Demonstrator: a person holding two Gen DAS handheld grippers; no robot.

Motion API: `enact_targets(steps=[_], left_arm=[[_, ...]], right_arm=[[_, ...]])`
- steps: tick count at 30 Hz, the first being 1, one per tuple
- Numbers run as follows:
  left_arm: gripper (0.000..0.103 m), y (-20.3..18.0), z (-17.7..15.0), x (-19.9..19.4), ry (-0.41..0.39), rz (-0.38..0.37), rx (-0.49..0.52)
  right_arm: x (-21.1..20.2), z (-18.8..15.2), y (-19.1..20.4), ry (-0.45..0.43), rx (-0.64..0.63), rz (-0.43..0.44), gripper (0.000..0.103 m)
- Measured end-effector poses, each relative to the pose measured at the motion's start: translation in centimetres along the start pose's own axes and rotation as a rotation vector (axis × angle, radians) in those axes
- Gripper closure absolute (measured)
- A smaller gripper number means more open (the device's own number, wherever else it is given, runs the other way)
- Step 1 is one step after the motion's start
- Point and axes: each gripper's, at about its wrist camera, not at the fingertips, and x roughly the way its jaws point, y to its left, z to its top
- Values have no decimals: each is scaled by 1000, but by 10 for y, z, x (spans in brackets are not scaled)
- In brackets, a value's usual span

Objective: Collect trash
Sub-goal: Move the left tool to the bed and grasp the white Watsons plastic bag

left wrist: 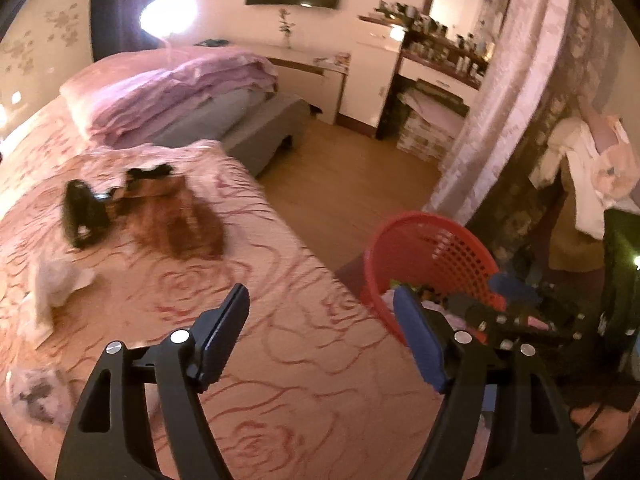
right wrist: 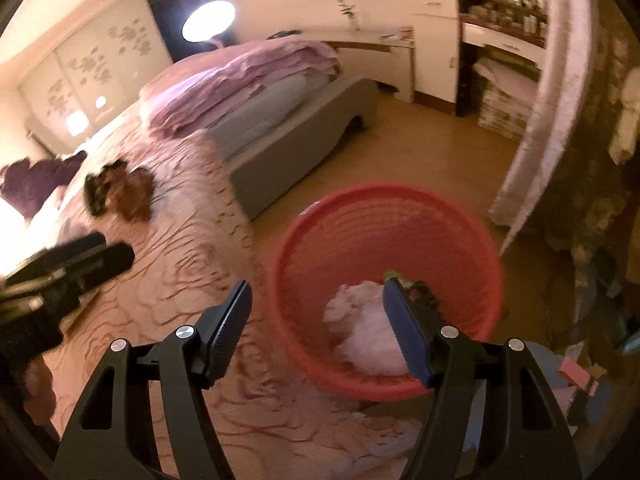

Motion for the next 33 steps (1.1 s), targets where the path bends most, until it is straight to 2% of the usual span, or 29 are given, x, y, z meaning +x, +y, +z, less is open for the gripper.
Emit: enact_targets(steps=[7, 13, 18, 20, 23, 33], left_arm=[[27, 49, -7, -39, -53, 87, -88], [23, 102, -18, -77, -99, 209, -172], [22, 157, -34, -94, -93, 324, -318], [22, 175, -43, -99, -90, 345, -386], [22, 190, -56, -103, -81, 329, -459], [23, 198, -76, -81, -15, 293, -509]], right_arm=[[5, -7, 39, 28, -79, 64, 37], [9, -9, 58, 47, -117, 95, 37], [8, -9, 68, 51, -136, 108, 37], [8, -9, 69, 52, -140, 107, 37], [10, -9, 70, 57, -141, 104, 37], [10, -9, 84, 58, -176, 114, 37]])
